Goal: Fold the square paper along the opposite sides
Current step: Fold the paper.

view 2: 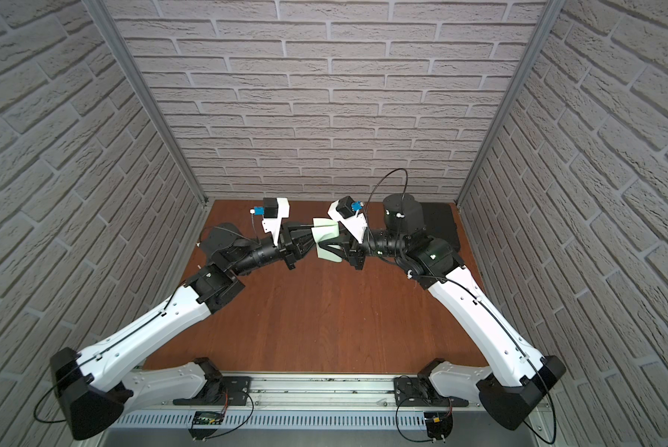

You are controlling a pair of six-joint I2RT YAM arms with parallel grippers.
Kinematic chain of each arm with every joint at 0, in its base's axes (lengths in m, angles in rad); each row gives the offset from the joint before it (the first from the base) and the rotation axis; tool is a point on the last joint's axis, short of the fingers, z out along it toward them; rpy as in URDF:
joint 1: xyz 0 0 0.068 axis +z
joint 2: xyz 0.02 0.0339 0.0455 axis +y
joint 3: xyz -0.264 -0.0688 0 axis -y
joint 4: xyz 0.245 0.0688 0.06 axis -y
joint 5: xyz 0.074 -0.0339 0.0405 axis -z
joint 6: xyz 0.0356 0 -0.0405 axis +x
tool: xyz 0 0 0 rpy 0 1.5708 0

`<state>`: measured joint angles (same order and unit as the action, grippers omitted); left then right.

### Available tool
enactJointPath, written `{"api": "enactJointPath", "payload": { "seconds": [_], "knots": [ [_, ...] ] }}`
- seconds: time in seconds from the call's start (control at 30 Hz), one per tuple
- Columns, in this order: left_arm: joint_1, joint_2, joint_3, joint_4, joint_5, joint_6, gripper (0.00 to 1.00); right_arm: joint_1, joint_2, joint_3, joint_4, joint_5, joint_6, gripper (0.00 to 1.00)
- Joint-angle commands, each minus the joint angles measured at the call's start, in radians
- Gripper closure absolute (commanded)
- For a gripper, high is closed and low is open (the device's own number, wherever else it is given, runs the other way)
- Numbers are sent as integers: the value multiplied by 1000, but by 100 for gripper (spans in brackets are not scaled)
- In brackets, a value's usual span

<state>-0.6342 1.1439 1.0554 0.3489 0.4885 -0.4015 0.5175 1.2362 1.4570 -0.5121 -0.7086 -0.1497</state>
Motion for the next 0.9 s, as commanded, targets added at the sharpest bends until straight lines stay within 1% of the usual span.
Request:
{"api": "enactJointPath", "payload": {
  "seconds": [0.0,0.07,0.1,0.2,0.37,0.47,0.57,0.67,0.77,0.87],
  "knots": [
    [7,-49,45,-18,-69,59,54,15,-19,22,30,-8,-8,79],
    [26,-77,50,-32,-103,75,39,15,-20,22,28,-3,-11,80],
    [37,-97,51,-39,-116,83,34,15,-21,22,27,-2,-14,80],
    [73,-155,58,-65,-145,106,25,16,-20,23,26,3,-15,81],
    [107,-251,60,-134,-146,143,17,15,-21,28,24,16,-20,81],
    [109,-275,31,-154,-76,143,12,15,-18,56,19,31,-23,81],
    [108,-223,3,-132,32,105,9,15,-1,109,1,23,-18,81],
    [104,-143,-20,-62,117,65,8,14,26,171,-28,-5,-8,81],
    [102,-92,-38,29,156,34,7,15,37,192,-39,-23,4,81],
    [99,-59,-20,62,182,23,5,16,39,193,-44,-26,6,81]
  ]
}}
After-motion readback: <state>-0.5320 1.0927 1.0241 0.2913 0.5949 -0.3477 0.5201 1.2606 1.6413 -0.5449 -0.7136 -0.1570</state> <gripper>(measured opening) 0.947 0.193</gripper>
